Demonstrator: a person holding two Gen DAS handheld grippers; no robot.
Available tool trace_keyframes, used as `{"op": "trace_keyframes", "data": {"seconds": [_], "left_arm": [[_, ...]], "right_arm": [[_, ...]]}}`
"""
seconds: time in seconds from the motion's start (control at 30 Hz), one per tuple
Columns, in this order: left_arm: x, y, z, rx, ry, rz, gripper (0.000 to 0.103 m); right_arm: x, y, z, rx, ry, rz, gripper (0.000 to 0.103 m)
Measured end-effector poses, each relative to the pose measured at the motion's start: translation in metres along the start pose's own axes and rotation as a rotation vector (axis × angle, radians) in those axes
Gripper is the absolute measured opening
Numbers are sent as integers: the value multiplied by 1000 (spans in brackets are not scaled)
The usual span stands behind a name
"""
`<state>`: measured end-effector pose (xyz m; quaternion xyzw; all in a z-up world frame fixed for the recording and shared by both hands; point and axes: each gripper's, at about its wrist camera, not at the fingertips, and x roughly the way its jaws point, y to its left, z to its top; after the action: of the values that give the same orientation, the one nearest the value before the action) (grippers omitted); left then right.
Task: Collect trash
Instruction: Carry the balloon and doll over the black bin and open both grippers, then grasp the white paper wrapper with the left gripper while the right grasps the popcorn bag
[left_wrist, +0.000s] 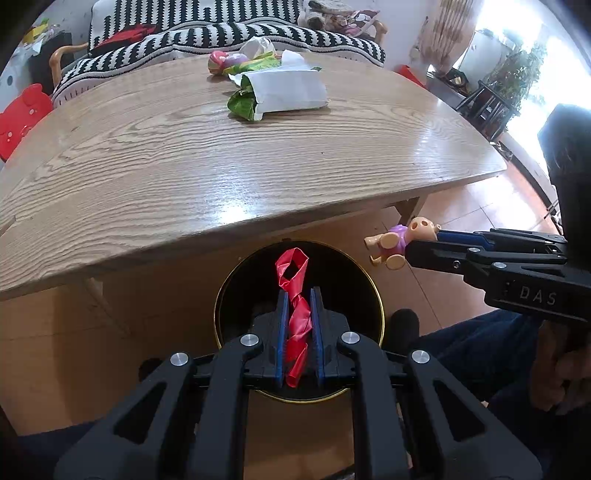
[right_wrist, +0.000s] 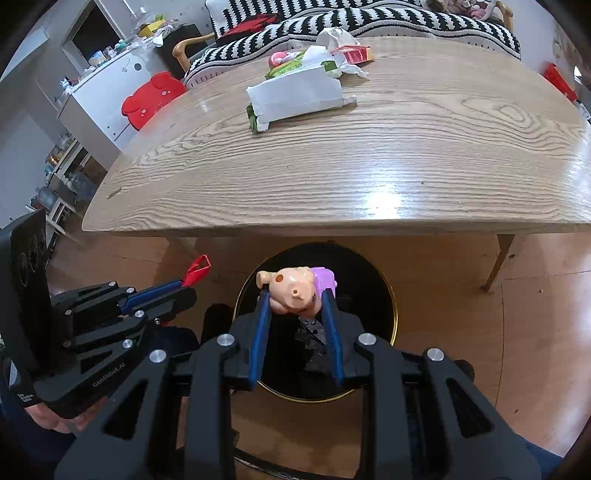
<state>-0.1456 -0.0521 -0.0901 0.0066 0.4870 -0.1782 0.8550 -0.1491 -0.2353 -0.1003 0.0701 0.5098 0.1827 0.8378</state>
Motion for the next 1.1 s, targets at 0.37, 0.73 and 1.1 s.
{"op": "trace_keyframes", "data": {"seconds": [0.37,0.73,1.1], "left_arm": [[0,-2,0,5,4,14,63],[2,-3,0,12,11,21,63],[-9,-1,3,-9,-10,-4,66]], "right_arm": [[-5,-4,4,27,-37,-21,74],[-4,-4,2,29,-26,-22,75],[-16,-4,5,32,-51,3,76]]}}
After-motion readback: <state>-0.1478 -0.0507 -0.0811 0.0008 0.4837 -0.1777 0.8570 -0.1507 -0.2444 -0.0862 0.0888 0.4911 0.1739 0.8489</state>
